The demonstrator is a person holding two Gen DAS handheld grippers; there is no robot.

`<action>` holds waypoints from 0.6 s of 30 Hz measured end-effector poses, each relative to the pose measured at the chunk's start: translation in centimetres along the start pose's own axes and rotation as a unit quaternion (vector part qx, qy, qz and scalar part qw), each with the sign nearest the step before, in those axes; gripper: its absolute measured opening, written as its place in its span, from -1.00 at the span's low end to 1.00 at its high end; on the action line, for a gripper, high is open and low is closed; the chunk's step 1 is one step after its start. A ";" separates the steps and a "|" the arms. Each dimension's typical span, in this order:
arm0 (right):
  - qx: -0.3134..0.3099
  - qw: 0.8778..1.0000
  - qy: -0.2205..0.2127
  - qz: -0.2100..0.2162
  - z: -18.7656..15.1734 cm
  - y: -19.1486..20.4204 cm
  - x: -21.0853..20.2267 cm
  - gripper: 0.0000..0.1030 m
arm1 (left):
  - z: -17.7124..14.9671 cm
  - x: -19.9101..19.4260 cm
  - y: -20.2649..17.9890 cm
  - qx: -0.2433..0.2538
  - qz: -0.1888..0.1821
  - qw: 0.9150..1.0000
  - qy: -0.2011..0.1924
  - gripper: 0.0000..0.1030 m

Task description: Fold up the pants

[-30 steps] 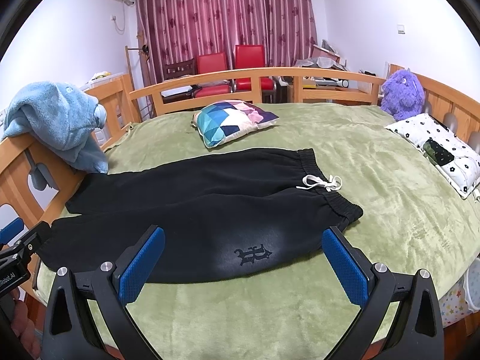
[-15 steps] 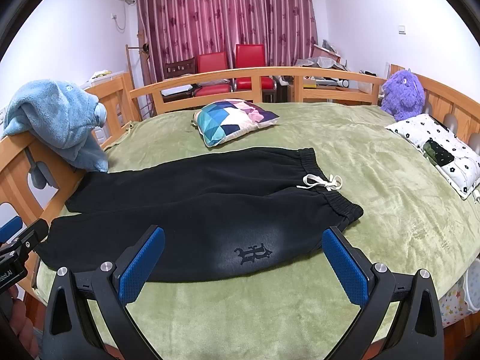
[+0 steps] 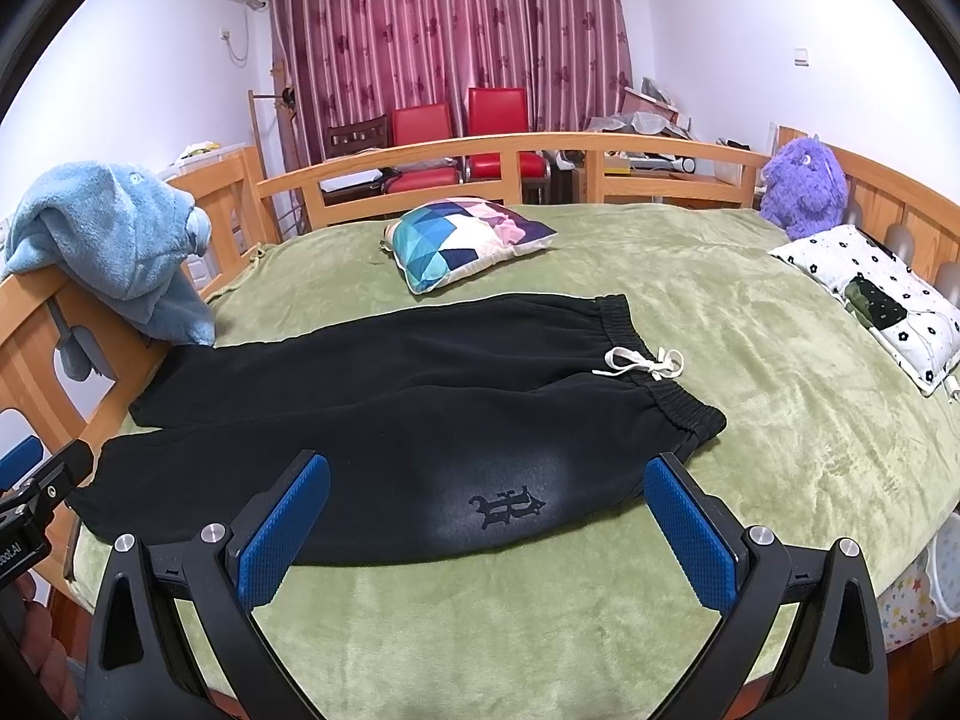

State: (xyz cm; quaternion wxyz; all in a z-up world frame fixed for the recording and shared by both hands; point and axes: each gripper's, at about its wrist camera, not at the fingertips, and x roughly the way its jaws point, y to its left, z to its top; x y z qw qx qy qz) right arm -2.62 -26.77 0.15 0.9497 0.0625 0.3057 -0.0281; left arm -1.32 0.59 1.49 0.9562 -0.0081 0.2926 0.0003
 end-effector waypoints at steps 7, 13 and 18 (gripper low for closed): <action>-0.003 1.000 0.000 -0.001 -0.2 -0.1 0.0 0.99 | 0.0 0.0 0.0 -0.001 0.000 1.000 -0.001 1.00; -0.008 1.000 0.000 -0.012 -0.4 -0.1 0.0 0.99 | 0.2 -0.2 -0.1 -0.003 -0.002 1.000 -0.003 1.00; -0.022 0.999 0.004 -0.025 -0.3 0.8 -0.5 0.99 | 0.3 -0.8 -0.4 -0.005 -0.005 1.000 -0.007 1.00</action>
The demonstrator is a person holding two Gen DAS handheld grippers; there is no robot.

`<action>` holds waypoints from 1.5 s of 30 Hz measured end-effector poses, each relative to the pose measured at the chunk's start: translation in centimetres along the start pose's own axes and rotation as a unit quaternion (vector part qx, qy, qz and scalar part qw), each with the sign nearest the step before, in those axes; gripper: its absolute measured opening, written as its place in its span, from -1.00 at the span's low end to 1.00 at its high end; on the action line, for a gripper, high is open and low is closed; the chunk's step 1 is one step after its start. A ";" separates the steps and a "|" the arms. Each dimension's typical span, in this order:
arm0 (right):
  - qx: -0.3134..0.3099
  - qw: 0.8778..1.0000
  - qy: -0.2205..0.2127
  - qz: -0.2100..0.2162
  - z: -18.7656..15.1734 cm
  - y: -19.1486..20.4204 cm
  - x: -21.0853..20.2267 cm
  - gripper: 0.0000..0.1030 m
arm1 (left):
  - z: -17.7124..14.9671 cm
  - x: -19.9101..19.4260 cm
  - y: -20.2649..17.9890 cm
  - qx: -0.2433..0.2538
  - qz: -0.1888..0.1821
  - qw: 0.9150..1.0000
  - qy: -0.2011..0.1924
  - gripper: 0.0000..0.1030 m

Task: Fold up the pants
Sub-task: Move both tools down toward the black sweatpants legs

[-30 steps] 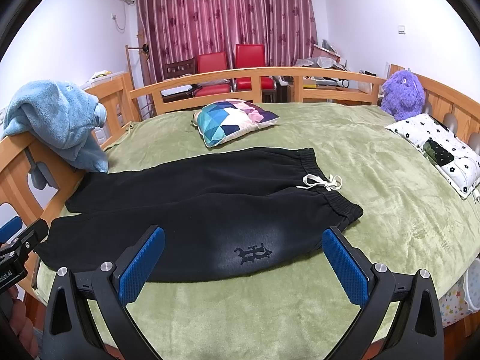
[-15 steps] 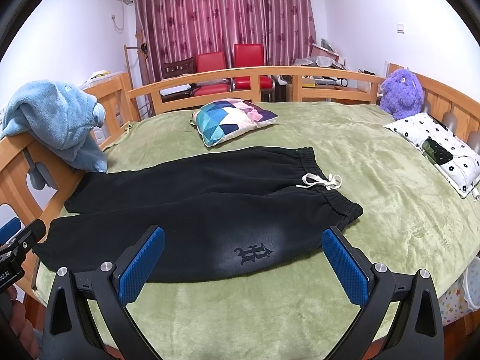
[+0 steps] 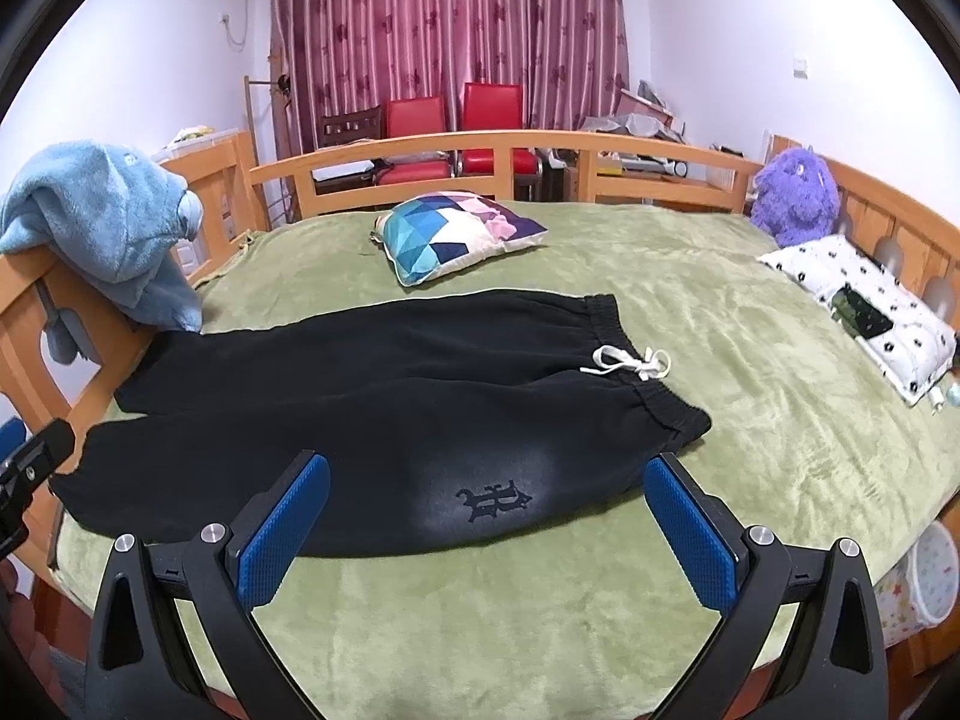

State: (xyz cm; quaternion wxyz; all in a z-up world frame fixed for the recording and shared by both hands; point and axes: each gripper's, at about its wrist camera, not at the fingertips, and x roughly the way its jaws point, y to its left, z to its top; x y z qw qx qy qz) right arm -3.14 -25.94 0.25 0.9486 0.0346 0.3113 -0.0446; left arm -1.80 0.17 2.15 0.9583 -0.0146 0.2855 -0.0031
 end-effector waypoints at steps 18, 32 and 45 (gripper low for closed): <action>0.009 1.000 -0.001 0.011 -5.2 -3.2 6.7 0.95 | -7.3 8.5 6.7 -0.020 0.025 0.996 0.084 0.99; 0.090 0.991 0.095 0.002 -10.2 -8.4 18.3 0.52 | -13.9 18.5 11.5 -0.104 -0.007 0.976 0.189 0.93; 0.167 0.976 0.133 0.045 -8.8 -10.1 23.8 0.52 | -14.7 22.3 17.3 -0.232 -0.022 0.954 0.190 0.93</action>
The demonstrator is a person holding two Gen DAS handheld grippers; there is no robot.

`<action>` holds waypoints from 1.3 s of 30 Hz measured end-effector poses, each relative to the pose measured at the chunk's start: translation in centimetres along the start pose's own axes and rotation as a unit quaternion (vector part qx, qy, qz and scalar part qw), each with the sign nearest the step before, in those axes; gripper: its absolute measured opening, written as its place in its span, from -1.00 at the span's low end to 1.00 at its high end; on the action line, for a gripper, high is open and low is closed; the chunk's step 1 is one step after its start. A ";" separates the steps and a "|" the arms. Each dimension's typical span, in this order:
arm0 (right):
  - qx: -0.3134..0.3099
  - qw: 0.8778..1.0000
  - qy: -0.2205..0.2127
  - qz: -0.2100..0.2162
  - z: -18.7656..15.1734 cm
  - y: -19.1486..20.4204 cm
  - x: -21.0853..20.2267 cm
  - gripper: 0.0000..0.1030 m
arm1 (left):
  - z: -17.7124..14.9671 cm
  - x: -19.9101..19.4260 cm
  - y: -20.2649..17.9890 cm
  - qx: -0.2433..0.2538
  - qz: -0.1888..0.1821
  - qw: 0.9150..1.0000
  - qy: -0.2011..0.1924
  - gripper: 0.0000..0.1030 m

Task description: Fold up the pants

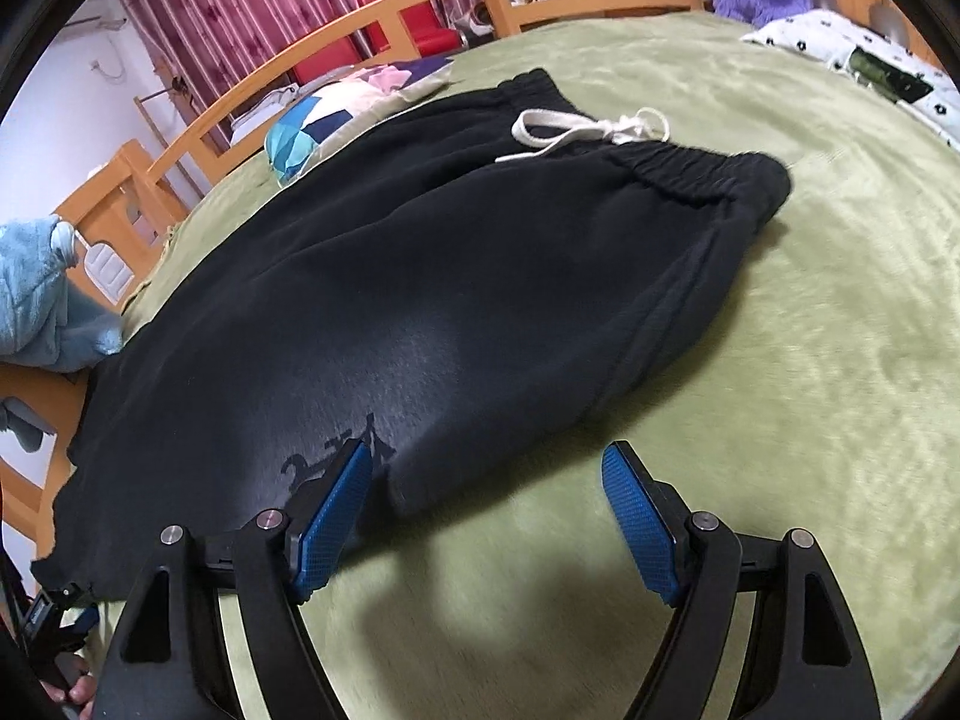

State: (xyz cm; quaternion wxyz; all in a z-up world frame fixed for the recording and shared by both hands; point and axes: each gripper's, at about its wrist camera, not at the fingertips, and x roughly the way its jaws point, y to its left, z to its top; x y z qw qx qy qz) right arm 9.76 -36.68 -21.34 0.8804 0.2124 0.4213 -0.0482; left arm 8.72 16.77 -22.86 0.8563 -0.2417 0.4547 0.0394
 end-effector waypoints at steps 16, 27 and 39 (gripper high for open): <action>-0.058 0.997 -0.027 0.044 7.4 5.4 -0.7 -0.59 | 10.6 -3.5 -2.2 0.023 0.005 0.999 -0.049 -0.78; -0.106 0.992 -0.055 0.045 21.3 12.9 3.1 -0.61 | 24.3 1.3 -10.8 0.106 0.074 0.985 -0.114 -0.78; -0.054 0.998 -0.029 0.034 27.4 13.6 15.7 -0.67 | 30.1 12.2 -14.3 0.117 0.080 0.985 -0.097 -0.78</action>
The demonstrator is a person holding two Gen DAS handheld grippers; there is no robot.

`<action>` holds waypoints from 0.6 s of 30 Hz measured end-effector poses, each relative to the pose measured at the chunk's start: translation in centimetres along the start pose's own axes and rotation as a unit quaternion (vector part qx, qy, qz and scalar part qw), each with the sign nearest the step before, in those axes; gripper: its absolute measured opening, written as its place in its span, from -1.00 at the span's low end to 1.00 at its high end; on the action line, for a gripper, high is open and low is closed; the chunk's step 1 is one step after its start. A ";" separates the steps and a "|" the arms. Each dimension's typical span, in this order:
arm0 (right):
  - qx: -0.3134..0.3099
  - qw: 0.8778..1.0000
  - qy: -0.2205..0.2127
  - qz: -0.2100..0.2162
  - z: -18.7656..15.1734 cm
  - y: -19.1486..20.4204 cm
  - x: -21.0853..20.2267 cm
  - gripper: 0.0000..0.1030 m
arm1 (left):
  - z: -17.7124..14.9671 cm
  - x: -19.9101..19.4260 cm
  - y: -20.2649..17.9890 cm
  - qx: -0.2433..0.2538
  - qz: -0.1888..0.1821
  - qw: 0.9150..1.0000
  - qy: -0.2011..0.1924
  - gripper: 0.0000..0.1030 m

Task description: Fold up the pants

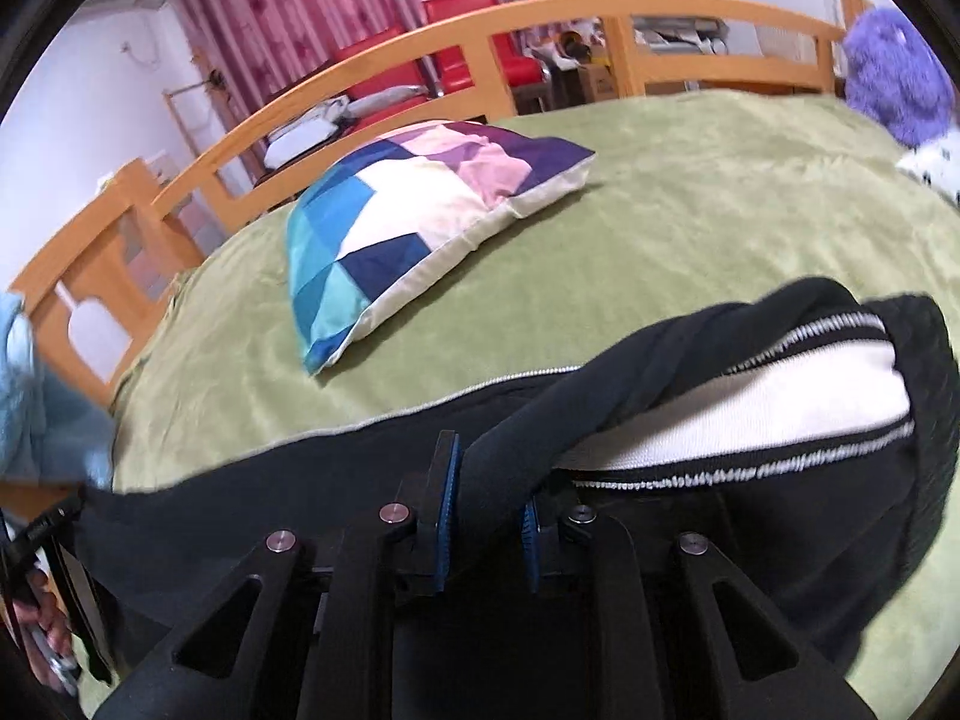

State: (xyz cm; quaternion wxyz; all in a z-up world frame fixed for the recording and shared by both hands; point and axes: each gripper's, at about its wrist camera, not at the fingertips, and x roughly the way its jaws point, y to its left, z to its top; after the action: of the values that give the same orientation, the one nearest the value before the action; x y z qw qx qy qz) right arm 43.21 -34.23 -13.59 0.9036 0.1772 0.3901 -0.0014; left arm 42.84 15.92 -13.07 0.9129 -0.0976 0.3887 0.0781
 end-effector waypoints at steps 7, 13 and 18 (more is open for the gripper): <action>0.016 0.998 0.058 -0.028 -0.8 -0.9 4.9 -0.25 | -1.3 1.8 -1.8 0.041 0.037 0.998 0.033 -0.35; -0.057 0.996 0.046 -0.040 -4.2 -0.2 -0.3 0.19 | -4.3 -5.3 -2.6 0.055 0.003 0.998 -0.003 0.45; -0.074 0.995 0.050 -0.052 -8.6 -2.2 -5.4 0.21 | -10.0 -8.9 -0.6 0.015 -0.039 0.999 0.034 0.46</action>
State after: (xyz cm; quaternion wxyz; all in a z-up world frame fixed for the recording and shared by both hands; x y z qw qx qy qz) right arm 33.05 -34.26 -15.93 0.8920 0.0894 0.4429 -0.0108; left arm 29.94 12.41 -13.29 0.9028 -0.1013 0.4166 0.0326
